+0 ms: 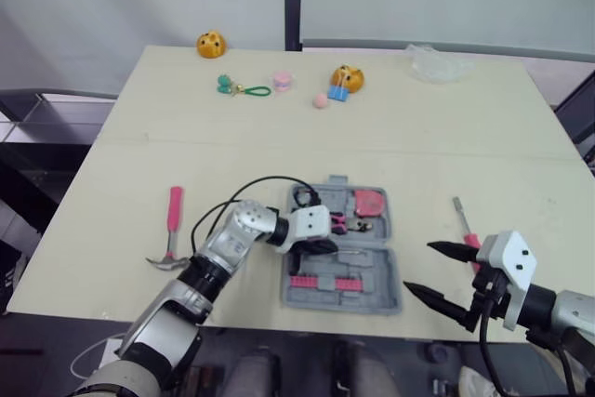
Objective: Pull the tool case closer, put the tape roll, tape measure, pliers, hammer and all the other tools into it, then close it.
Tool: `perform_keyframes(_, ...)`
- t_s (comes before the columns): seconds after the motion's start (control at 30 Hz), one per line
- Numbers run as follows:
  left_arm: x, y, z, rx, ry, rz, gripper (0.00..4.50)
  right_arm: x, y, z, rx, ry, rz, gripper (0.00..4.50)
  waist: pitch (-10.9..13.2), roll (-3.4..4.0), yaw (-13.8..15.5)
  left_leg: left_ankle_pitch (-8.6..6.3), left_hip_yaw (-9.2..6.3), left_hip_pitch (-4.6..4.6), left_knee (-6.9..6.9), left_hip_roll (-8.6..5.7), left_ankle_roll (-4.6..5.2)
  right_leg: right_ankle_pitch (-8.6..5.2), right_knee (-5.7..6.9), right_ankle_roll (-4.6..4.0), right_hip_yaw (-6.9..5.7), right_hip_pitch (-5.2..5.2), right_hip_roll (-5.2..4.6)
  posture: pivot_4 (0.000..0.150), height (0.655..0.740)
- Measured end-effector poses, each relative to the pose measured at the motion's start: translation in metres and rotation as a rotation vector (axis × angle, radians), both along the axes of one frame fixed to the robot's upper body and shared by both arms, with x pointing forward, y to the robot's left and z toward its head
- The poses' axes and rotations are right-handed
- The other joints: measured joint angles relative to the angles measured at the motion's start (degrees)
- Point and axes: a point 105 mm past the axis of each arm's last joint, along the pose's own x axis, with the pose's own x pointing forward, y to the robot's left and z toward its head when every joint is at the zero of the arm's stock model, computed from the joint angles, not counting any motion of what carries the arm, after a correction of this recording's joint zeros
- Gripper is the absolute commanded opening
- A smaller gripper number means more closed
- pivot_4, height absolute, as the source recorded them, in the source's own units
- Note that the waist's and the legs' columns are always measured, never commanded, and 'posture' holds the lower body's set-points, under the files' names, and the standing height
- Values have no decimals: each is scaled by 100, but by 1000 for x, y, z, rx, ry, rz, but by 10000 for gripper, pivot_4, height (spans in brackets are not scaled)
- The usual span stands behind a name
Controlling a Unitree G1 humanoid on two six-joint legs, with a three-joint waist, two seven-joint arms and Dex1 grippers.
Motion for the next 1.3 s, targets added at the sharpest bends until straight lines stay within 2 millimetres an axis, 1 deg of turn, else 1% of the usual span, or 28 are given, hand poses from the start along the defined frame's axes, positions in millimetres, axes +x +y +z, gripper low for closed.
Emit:
perform_keyframes(0.17,1,-2,-3,46,-35,-16,331,1,-4,-3,-19,6,-14,45000,-29,-12,1,0,-1,2,-3,0,0,0,-3,0,-1,3,0,1500,7400)
perform_keyframes(0.27,1,-3,-8,103,-69,-33,331,0,-4,-4,-20,14,-16,45000,-89,-14,-6,-1,-2,18,-5,1,1,0,-8,0,-1,21,0,1500,7400)
perform_keyframes(0.4,0,1,-11,112,-48,-19,331,0,-4,-5,-20,15,-17,45000,-96,-14,-27,-13,-5,97,-31,12,8,-4,-36,-6,1,97,3,1500,7400)
perform_keyframes(0.5,-2,5,-8,74,-16,0,331,0,-4,-5,-20,15,-17,45000,-98,-10,-86,-17,-13,95,-30,19,3,-7,-35,-13,24,95,-7,1500,7400)
perform_keyframes(0.57,-6,10,-3,-26,67,36,331,1,-4,-3,-20,6,-15,45000,-94,-7,-145,-20,-18,85,-28,25,-3,-9,-36,-15,22,88,-15,1500,7400)
perform_keyframes(0.6,-9,12,1,-84,104,48,2714,2,-4,-2,-20,3,-17,45000,-88,-5,-158,-22,-18,77,-25,29,-5,-9,-36,-15,22,84,-18,1500,7400)
perform_keyframes(0.63,-10,13,10,-149,128,67,5610,4,-5,-2,-18,1,-20,45000,-83,-5,-158,-22,-26,70,-20,31,-5,-9,-35,-15,16,82,-16,1500,7400)
perform_keyframes(0.7,-5,24,38,-278,106,122,13001,6,-8,1,-14,-7,-29,45000,-79,-3,-161,-21,-27,67,-18,32,-6,-9,-36,-15,17,81,-21,1500,7400)
perform_keyframes(0.73,-3,39,59,-353,77,162,19443,6,-10,3,-16,-2,-18,45000,-79,-1,-170,-22,-28,69,-18,32,-7,-9,-37,-15,17,82,-20,1500,7400)
perform_keyframes(0.77,-4,57,72,-396,62,196,24074,5,-15,6,-22,4,-17,45000,-79,5,-186,-25,-28,73,-20,34,-12,-9,-37,-16,19,84,-20,1500,7400)
perform_keyframes(0.8,-5,74,80,-415,58,229,29368,5,-23,7,-35,15,-31,45000,-80,8,-196,-26,-28,81,-23,37,-14,-9,-40,-16,19,90,-19,1500,7400)
perform_keyframes(0.83,-8,94,83,-428,73,281,34649,5,-32,7,-49,29,-45,45000,-80,10,-192,-26,-28,86,-25,36,-14,-10,-41,-17,17,95,-16,1500,7400)
perform_keyframes(0.87,-17,116,81,-428,102,337,40177,7,-42,9,-61,42,-58,45000,-78,14,-204,-26,-28,87,-26,35,-14,-10,-44,-17,19,95,-16,1500,7400)
perform_keyframes(0.9,-23,131,76,-420,130,382,44415,7,-53,11,-73,49,-84,45000,-76,17,-218,-27,-27,87,-29,34,-14,-10,-50,-17,20,97,-18,1500,7400)
perform_keyframes(0.93,-31,150,69,-408,164,440,44415,9,-67,12,-78,60,-118,45000,-73,15,-218,-28,-28,87,-28,36,-15,-10,-53,-18,20,97,-18,1500,7400)
perform_keyframes(1.0,-50,195,58,-386,211,595,44415,10,-94,15,-92,83,-172,45000,-64,10,-220,-30,-29,86,-30,38,-16,-12,-59,-21,20,97,-25,1500,7400)
perform_keyframes(1.03,-58,214,55,-373,216,667,44415,10,-107,15,-101,91,-200,45000,-63,8,-223,-34,-29,87,-29,41,-18,-14,-63,-25,21,97,-26,1500,7400)
perform_keyframes(1.07,-70,242,51,-348,217,770,44415,9,-124,15,-112,103,-245,45000,-61,6,-220,-37,-30,87,-30,43,-20,-17,-74,-29,19,96,-27,1500,7400)
perform_keyframes(1.13,-91,285,45,-309,195,934,44415,6,-151,13,-143,124,-308,45000,-58,10,-205,-44,-30,89,-32,43,-19,-19,-91,-34,19,97,-33,1500,7400)
perform_keyframes(1.3,-142,369,35,-299,152,1301,44415,-3,-201,4,-222,170,-433,45000,-51,22,-183,-60,-30,90,-35,41,-14,-25,-90,-45,16,90,-54,1500,7400)
